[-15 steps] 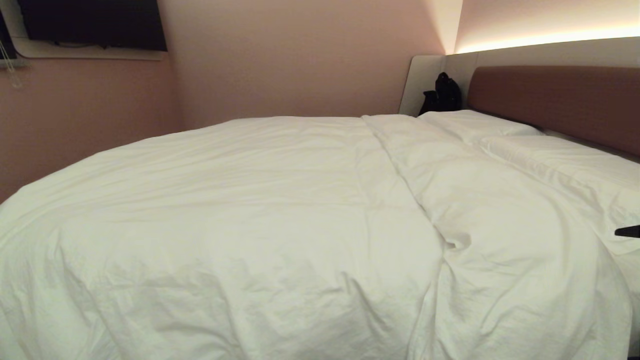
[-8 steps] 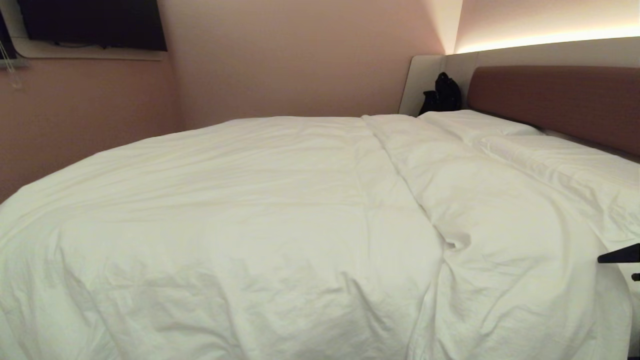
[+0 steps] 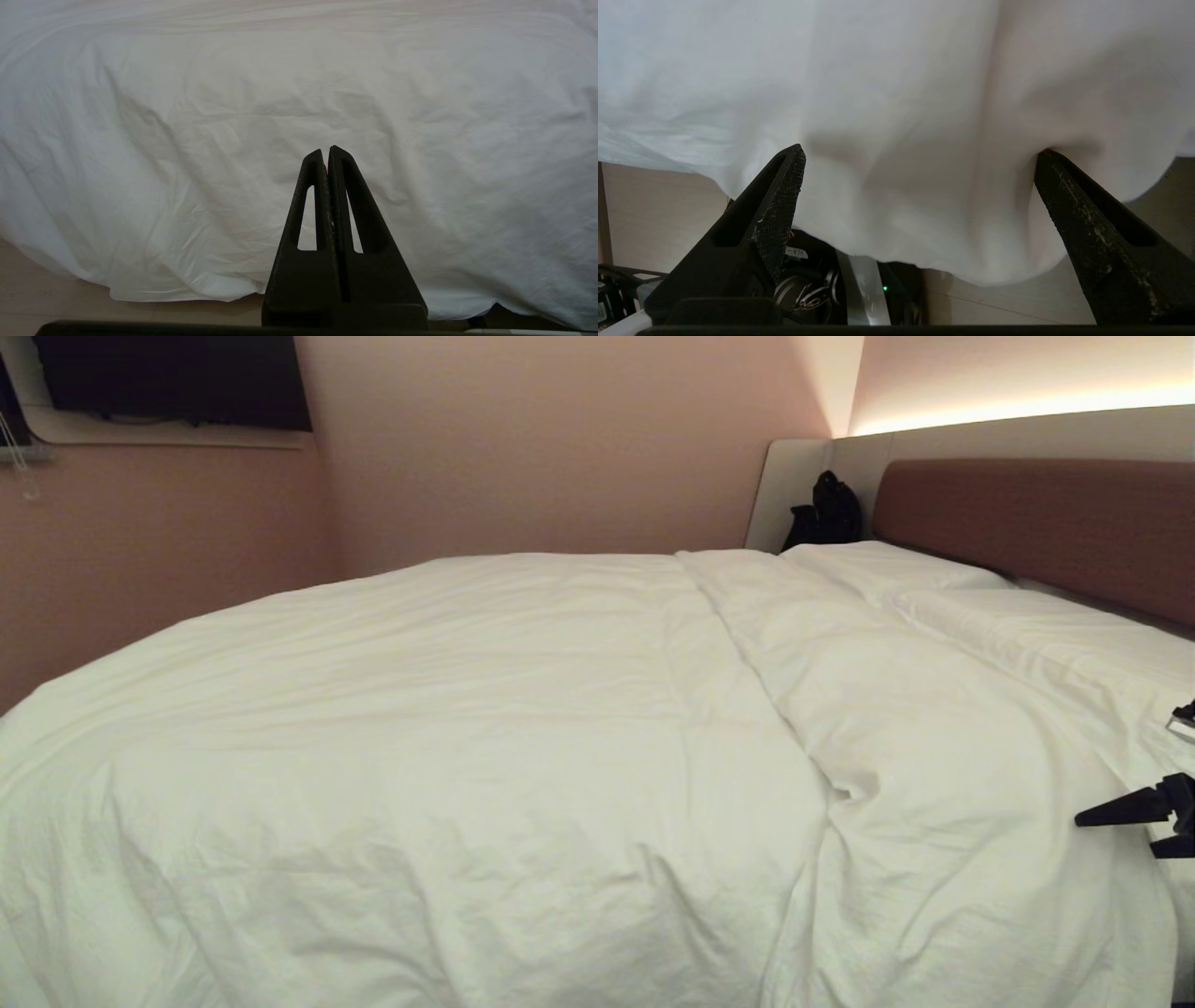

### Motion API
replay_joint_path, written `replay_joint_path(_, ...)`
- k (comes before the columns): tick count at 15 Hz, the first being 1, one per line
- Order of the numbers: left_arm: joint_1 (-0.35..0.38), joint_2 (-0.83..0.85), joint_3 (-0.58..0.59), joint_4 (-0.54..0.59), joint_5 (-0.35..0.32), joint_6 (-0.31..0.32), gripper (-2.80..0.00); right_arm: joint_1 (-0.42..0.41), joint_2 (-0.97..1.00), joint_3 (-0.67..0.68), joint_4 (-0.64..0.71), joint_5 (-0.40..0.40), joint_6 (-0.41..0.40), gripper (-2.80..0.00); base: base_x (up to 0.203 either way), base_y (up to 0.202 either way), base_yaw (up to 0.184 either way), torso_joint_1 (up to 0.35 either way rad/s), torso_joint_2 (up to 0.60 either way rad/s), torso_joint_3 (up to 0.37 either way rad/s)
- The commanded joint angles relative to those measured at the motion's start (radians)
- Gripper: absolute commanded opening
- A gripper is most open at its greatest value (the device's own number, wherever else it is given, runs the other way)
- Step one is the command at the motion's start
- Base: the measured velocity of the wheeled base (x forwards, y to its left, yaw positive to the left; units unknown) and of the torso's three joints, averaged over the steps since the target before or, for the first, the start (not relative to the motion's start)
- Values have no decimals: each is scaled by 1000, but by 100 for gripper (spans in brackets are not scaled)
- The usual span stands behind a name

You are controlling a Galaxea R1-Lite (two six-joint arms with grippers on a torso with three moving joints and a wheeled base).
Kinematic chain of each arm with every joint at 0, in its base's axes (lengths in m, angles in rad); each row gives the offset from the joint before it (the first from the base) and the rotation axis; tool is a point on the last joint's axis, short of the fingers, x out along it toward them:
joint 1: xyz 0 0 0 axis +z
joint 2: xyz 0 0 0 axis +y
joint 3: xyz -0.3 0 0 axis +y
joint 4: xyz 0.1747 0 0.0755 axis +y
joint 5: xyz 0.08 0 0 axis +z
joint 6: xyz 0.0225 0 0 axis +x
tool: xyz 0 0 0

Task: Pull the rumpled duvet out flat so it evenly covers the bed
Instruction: Flatten the corners of the folded blanket

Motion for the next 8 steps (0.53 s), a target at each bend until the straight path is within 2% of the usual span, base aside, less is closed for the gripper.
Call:
replay_joint_path(1, 0, 1, 0, 0, 0, 0, -280, 2, 60, -35, 5, 0, 1, 0, 0, 0, 0, 0, 0, 0)
replay_joint_path(3, 0, 1, 0, 0, 0, 0, -280, 2, 113, -69, 5, -63, 5, 0, 0, 0, 0, 0, 0, 0)
replay_joint_path(6, 0, 1, 0, 0, 0, 0, -280, 5, 127, -81, 5, -86, 11, 0, 0, 0, 0, 0, 0, 0)
replay_joint_path(8, 0, 1, 0, 0, 0, 0, -280, 20, 176, -105, 5, -145, 41, 0, 0, 0, 0, 0, 0, 0)
